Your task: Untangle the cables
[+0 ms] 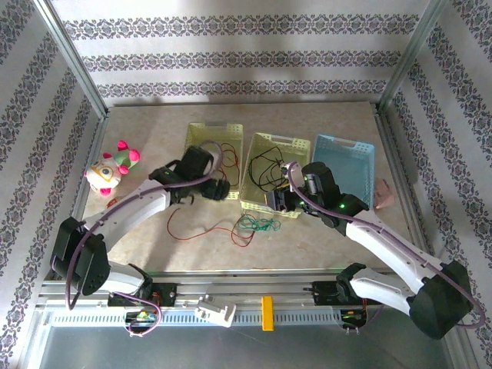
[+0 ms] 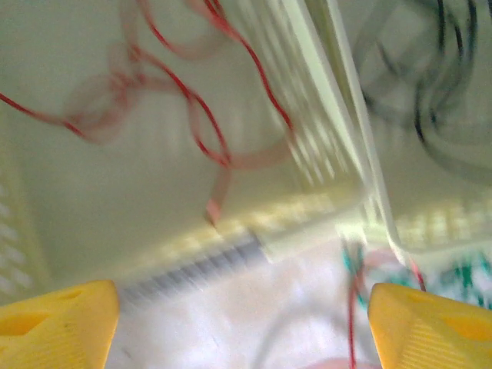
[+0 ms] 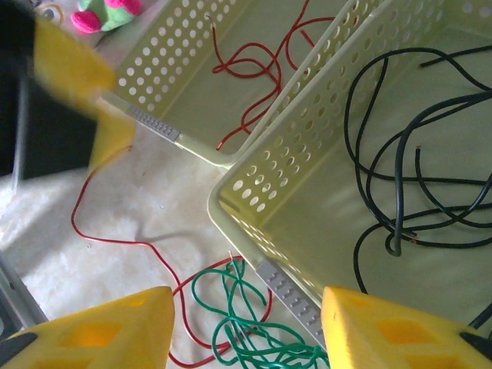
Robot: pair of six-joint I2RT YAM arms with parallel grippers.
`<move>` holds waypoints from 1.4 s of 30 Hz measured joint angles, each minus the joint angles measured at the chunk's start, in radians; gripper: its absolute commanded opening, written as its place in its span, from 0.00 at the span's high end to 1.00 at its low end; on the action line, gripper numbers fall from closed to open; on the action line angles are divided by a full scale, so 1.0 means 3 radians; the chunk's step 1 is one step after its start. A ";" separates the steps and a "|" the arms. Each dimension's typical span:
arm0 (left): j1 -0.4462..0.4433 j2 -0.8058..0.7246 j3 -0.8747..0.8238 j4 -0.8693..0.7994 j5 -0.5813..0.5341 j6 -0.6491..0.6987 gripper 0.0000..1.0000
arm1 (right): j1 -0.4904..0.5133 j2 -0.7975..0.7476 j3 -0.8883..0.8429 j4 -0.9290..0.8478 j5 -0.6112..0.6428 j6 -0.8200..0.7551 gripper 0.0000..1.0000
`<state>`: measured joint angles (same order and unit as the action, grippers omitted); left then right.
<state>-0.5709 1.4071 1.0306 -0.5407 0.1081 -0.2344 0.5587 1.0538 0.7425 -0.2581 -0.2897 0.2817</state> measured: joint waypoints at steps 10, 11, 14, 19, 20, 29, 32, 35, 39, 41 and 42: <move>-0.0802 0.0163 -0.0448 -0.0001 0.0544 0.0094 0.32 | -0.0024 0.0053 -0.0027 0.0027 0.0057 0.0000 0.46; -0.0818 0.0179 -0.0484 0.0066 0.0519 0.0095 0.34 | -0.0024 0.0053 -0.0027 0.0027 0.0060 0.0000 0.46; -0.0827 0.0223 -0.0566 0.0268 0.0413 0.0097 0.42 | -0.0024 0.0050 -0.0027 0.0025 0.0080 0.0000 0.46; -0.0828 0.0342 -0.0573 0.0595 0.0294 0.0112 0.48 | -0.0046 -0.0017 -0.0043 0.0024 0.0098 0.0000 0.46; -0.0828 0.0388 -0.0573 0.0649 0.0273 0.0117 0.48 | -0.0046 -0.0034 -0.0046 0.0014 0.0107 0.0000 0.46; -0.0828 0.0636 -0.0631 0.0715 0.0085 0.0153 0.58 | -0.0067 -0.0151 -0.0108 -0.0005 0.0141 0.0001 0.46; -0.0828 0.0716 -0.0631 0.0717 -0.0005 0.0177 0.76 | -0.0067 -0.0151 -0.0108 -0.0005 0.0141 0.0001 0.46; -0.0824 0.0735 -0.0629 0.0711 -0.0170 0.0193 0.97 | -0.0071 -0.0153 -0.0108 -0.0004 0.0144 0.0001 0.46; -0.0834 0.0665 -0.0629 0.0688 -0.0364 0.0215 1.00 | -0.0090 -0.0186 -0.0108 -0.0001 0.0187 0.0003 0.46; -0.0841 0.0523 -0.0650 0.0683 -0.0544 0.0223 1.00 | -0.0106 -0.0226 -0.0109 0.0001 0.0225 0.0004 0.46; -0.0844 0.0411 -0.0673 0.0685 -0.0640 0.0225 1.00 | -0.0111 -0.0249 -0.0113 0.0006 0.0252 0.0004 0.46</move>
<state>-0.8242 1.5303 0.8288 -0.3351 -0.0837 -0.1669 0.5255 0.9791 0.7086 -0.2562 -0.2142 0.2829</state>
